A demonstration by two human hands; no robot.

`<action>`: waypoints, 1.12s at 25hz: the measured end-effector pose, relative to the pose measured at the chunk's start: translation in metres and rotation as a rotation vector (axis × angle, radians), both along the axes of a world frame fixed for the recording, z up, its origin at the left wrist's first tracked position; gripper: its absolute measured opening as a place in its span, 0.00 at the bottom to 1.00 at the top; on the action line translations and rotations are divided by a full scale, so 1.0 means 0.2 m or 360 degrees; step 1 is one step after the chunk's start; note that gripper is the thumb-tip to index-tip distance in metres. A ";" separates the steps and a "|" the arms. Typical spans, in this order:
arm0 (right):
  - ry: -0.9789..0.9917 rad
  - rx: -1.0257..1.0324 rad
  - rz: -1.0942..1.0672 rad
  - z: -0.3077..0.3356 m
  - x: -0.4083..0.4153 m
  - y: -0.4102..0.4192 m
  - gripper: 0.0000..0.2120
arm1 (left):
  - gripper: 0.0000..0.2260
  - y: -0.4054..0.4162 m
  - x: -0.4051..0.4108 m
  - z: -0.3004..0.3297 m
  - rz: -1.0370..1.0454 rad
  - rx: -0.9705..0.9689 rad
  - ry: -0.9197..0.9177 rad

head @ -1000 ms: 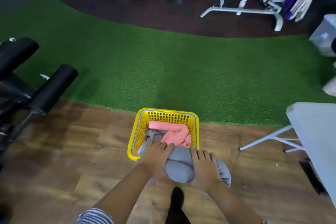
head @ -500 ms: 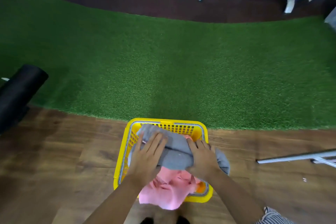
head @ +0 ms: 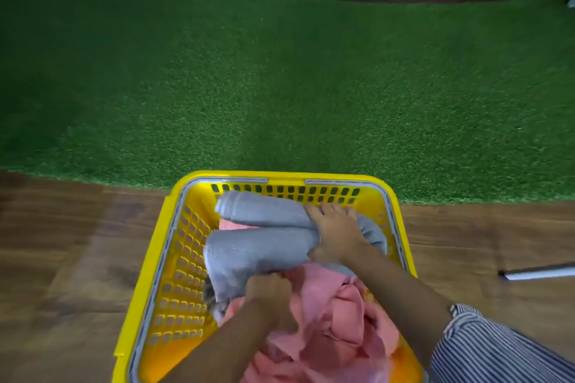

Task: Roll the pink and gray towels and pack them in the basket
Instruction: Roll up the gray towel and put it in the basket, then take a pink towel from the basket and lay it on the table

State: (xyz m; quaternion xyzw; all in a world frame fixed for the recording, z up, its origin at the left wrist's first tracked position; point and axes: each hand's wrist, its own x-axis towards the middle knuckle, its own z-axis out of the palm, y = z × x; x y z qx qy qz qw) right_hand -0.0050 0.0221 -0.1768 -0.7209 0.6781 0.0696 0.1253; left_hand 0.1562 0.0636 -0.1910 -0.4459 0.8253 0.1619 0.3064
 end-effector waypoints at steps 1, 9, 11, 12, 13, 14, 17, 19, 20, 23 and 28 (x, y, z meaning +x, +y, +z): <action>0.0016 -0.0015 0.0019 -0.08 0.00 -0.02 0.42 | 0.23 -0.02 0.00 -0.07 -0.0037 -0.0007 0.0011; 0.0061 -0.0167 0.0047 -0.36 -0.01 -0.17 0.41 | 0.08 -0.30 0.29 -0.50 -0.1057 -0.1094 0.0552; 0.0091 -0.0176 0.0147 -0.42 0.02 -0.17 0.39 | 0.10 -0.30 0.34 -0.58 -0.1019 -0.1031 0.0584; 0.0113 -0.0174 0.0186 -0.45 0.02 -0.17 0.38 | 0.16 -0.30 0.35 -0.61 -0.0974 -0.0977 0.0575; 0.0123 -0.0178 0.0211 -0.48 0.03 -0.17 0.38 | 0.23 -0.30 0.36 -0.64 -0.0951 -0.0938 0.0582; 0.0116 -0.0183 0.0212 -0.49 0.02 -0.18 0.38 | 0.26 -0.30 0.37 -0.65 -0.0948 -0.0953 0.0601; 0.0029 -0.0251 0.0167 -0.46 -0.03 -0.21 0.37 | 0.09 -0.36 0.37 -0.61 -0.1063 -0.1347 0.0895; -0.0092 -0.0351 0.0083 -0.43 -0.06 -0.23 0.36 | 0.05 -0.40 0.40 -0.62 -0.1057 -0.1557 0.0963; -0.0108 -0.0347 0.0080 -0.44 -0.07 -0.22 0.36 | 0.07 -0.41 0.41 -0.65 -0.1065 -0.1571 0.0926; 0.0094 -0.0231 0.0223 -0.55 -0.01 -0.15 0.39 | 0.09 -0.38 0.41 -0.73 -0.1140 -0.1389 0.0676; 0.0037 -0.0451 0.0293 -0.51 -0.09 -0.04 0.49 | 0.18 -0.33 0.33 -0.59 -0.1171 -0.1241 0.0868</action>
